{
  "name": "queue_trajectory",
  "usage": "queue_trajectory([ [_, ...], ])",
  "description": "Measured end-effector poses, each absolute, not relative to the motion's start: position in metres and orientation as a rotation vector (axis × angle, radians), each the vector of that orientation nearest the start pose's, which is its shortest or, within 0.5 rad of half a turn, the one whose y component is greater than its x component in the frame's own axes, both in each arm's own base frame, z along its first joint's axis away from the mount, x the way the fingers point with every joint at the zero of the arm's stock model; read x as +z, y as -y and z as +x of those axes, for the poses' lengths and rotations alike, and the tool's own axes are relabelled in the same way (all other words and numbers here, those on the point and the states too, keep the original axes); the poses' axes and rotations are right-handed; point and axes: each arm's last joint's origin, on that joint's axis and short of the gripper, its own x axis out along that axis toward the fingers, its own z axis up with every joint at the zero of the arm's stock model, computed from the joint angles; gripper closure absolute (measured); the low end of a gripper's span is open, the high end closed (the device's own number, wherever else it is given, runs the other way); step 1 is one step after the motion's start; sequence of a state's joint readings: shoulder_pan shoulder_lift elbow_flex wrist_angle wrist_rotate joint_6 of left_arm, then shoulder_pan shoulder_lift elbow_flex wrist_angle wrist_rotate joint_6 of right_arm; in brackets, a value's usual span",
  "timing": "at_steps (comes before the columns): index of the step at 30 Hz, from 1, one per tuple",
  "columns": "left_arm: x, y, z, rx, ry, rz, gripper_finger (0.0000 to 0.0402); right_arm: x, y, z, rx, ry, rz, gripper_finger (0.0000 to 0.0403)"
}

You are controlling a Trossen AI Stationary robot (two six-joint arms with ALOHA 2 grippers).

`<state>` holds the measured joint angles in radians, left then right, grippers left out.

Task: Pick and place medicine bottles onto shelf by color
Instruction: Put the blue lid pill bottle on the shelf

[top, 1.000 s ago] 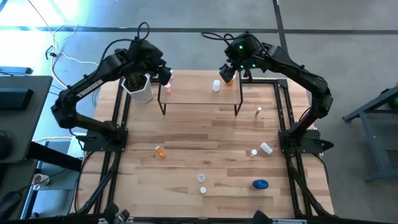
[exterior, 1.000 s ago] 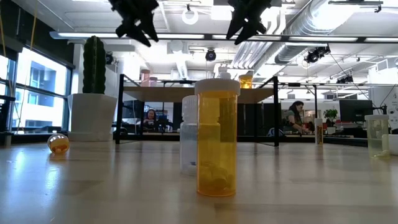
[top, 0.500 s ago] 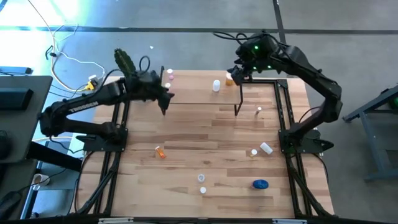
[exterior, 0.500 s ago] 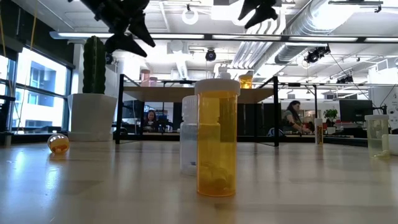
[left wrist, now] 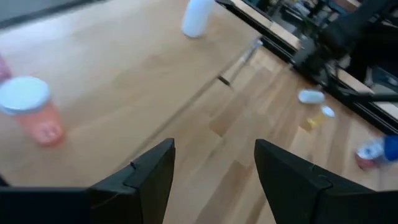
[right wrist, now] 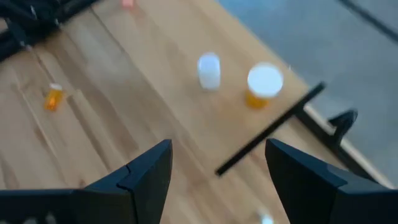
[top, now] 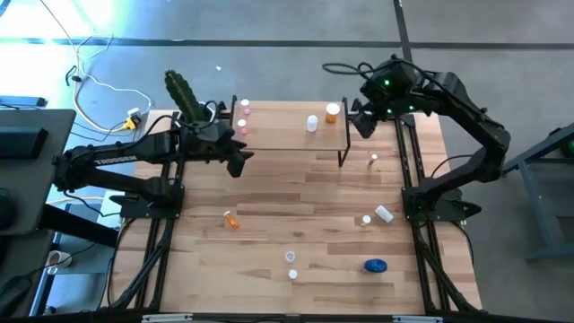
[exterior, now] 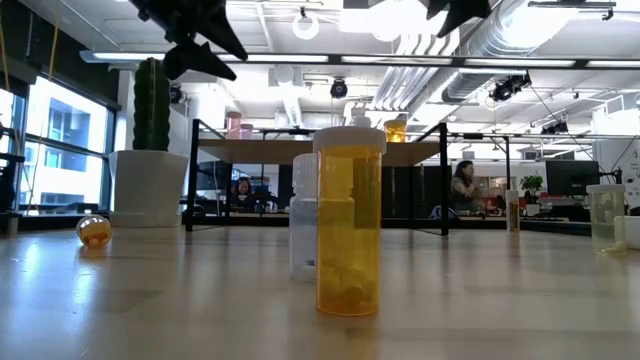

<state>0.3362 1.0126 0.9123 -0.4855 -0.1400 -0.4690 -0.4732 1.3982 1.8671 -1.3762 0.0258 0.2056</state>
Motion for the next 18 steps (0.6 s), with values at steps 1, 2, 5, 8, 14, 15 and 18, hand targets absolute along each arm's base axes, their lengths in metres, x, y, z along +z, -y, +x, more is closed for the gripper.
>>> queue_trajectory([
  [1,0.309,-0.071,0.198,0.579,-0.477,-0.504,0.0193,0.45,0.101,0.199,-0.558,-0.869,0.401,0.0155],
  [2,0.309,-0.069,0.198,0.567,-0.486,-0.503,0.0193,0.449,0.099,0.198,-0.572,-0.891,0.409,0.0155],
  [5,0.308,-0.063,0.198,0.536,-0.51,-0.479,0.0193,0.436,0.092,0.199,-0.621,-0.942,0.435,0.0155],
  [8,0.311,-0.057,0.197,0.507,-0.503,-0.465,0.0193,0.416,0.08,0.195,-0.633,-0.974,0.498,0.0155],
  [14,0.317,-0.049,0.191,0.47,-0.473,-0.456,0.0193,0.384,0.048,0.177,-0.642,-0.972,0.637,0.0155],
  [15,0.318,-0.048,0.19,0.465,-0.471,-0.455,0.0193,0.38,0.042,0.174,-0.629,-0.97,0.659,0.0155],
  [18,0.319,-0.046,0.19,0.449,-0.469,-0.453,0.0193,0.368,0.025,0.166,-0.603,-0.981,0.705,0.0155],
])
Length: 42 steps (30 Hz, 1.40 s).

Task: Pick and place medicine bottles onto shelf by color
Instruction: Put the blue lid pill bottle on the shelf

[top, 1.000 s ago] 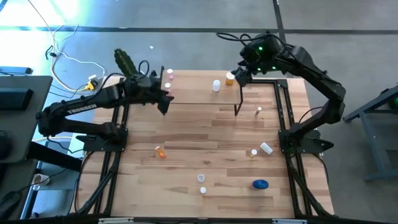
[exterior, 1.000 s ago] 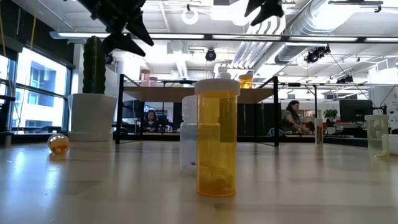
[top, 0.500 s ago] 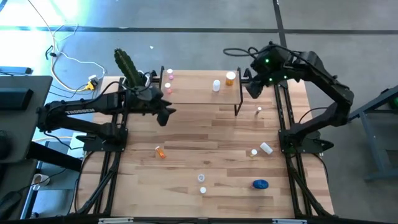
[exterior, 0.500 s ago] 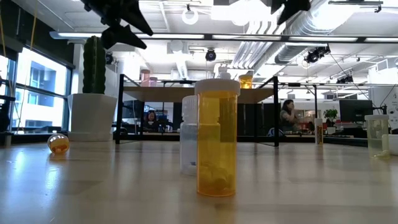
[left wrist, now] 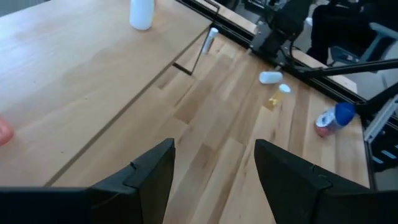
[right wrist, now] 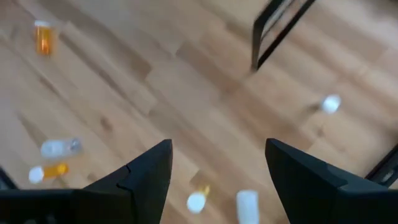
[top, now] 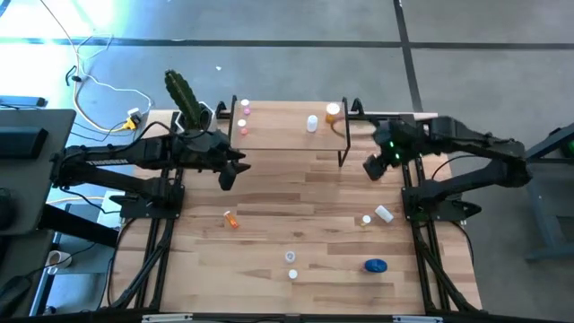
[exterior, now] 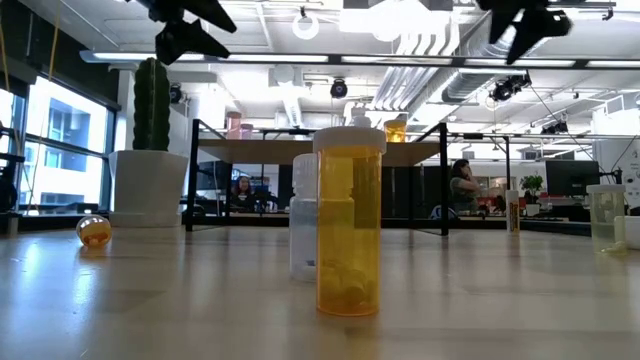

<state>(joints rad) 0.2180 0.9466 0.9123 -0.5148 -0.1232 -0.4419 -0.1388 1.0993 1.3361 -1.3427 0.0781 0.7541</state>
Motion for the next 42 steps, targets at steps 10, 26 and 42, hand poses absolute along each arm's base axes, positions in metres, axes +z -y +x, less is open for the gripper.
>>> queue_trajectory([
  [10,0.317,-0.037,0.191,0.381,-0.502,-0.454,0.0193,0.345,-0.021,0.154,-0.461,-1.07,0.731,0.0155],
  [26,0.317,-0.035,0.191,0.374,-0.506,-0.453,0.0193,0.319,-0.084,0.152,-0.171,-1.15,0.665,0.0155],
  [42,0.316,-0.035,0.192,0.406,-0.491,-0.552,0.0193,0.283,-0.159,0.153,0.07,-1.347,0.307,0.0155],
])
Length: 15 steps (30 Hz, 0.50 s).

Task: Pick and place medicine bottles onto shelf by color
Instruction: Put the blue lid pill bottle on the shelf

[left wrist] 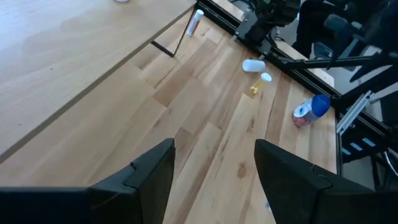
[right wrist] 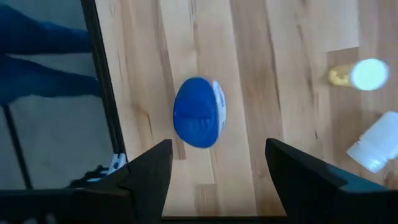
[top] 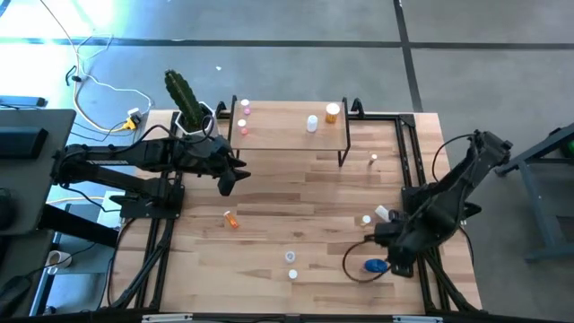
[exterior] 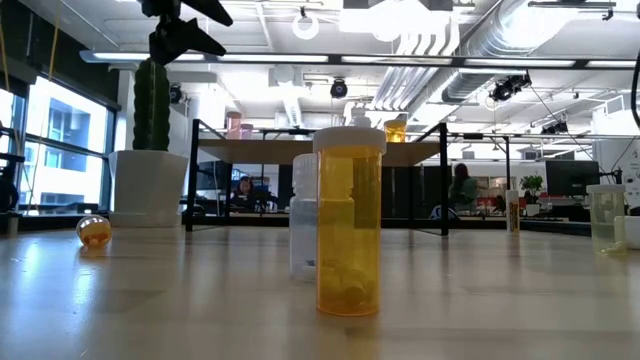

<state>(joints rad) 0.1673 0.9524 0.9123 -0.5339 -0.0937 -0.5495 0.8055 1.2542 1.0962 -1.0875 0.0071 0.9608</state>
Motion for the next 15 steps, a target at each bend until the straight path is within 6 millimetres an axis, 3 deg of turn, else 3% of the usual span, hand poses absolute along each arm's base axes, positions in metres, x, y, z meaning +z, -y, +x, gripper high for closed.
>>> queue_trajectory([
  [6,0.316,-0.035,0.192,0.406,-0.491,-0.553,0.0193,0.261,-0.182,0.162,0.08,-1.387,0.22,0.0155],
  [15,0.316,-0.035,0.192,0.416,-0.487,-0.565,0.0193,0.232,-0.201,0.177,0.05,-1.441,0.183,0.0155],
])
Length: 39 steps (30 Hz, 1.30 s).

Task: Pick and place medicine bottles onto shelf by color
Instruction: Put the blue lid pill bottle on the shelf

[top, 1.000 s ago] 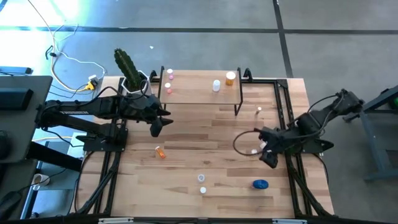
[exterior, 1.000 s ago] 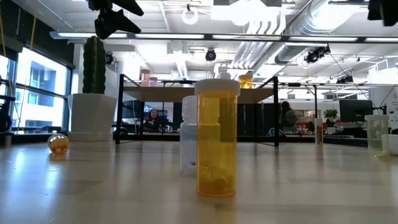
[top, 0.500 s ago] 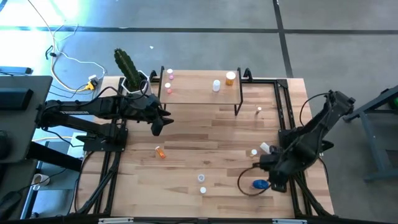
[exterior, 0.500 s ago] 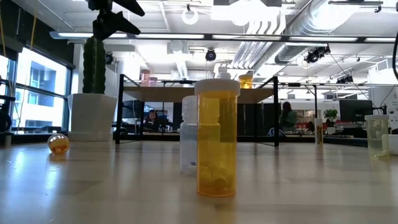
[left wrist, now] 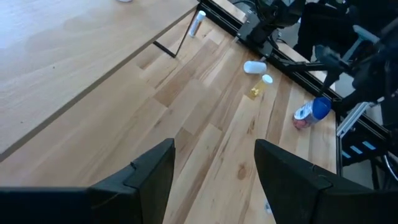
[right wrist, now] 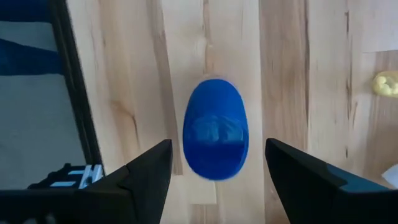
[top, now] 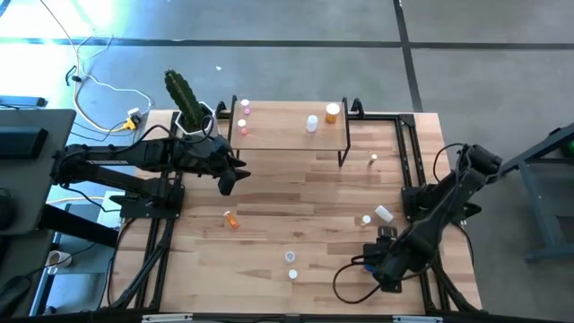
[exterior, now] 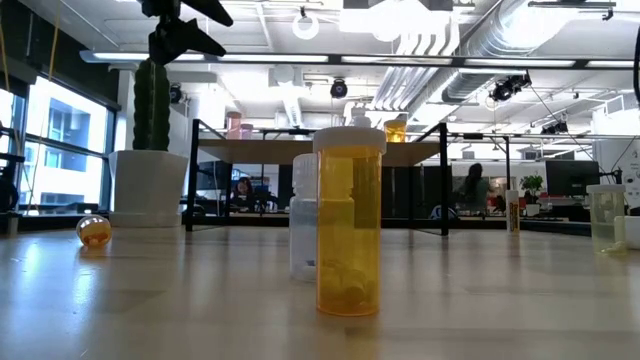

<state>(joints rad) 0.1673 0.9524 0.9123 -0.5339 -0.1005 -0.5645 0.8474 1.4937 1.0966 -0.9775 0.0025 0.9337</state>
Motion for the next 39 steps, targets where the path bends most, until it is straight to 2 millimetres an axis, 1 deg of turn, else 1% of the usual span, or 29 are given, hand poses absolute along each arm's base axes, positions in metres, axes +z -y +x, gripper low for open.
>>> queue_trajectory([
  [9,0.316,-0.035,0.192,0.412,-0.49,-0.547,0.0193,0.208,-0.211,0.186,0.009,-1.495,0.154,0.0155],
  [14,0.316,-0.035,0.192,0.412,-0.49,-0.547,0.0193,0.194,-0.216,0.189,-0.011,-1.555,0.145,0.0156],
  [17,0.316,-0.035,0.192,0.409,-0.492,-0.537,0.0193,0.192,-0.217,0.19,-0.024,-1.563,0.173,0.0172],
  [22,0.316,-0.035,0.192,0.408,-0.494,-0.531,0.0193,0.194,-0.216,0.192,-0.038,-1.572,0.22,0.0239],
  [23,0.316,-0.035,0.192,0.408,-0.495,-0.53,0.0193,0.194,-0.215,0.193,-0.037,-1.58,0.233,0.0245],
  [29,0.314,-0.035,0.19,0.414,-0.521,-0.529,0.0193,0.199,-0.206,0.208,-0.037,-1.614,0.329,0.0245],
  [33,0.314,-0.035,0.19,0.402,-0.531,-0.524,0.0193,0.212,-0.198,0.224,-0.049,-1.582,0.394,0.0245],
  [39,0.313,-0.035,0.189,0.394,-0.549,-0.488,0.0193,0.238,-0.179,0.254,-0.064,-1.504,0.479,0.0237],
])
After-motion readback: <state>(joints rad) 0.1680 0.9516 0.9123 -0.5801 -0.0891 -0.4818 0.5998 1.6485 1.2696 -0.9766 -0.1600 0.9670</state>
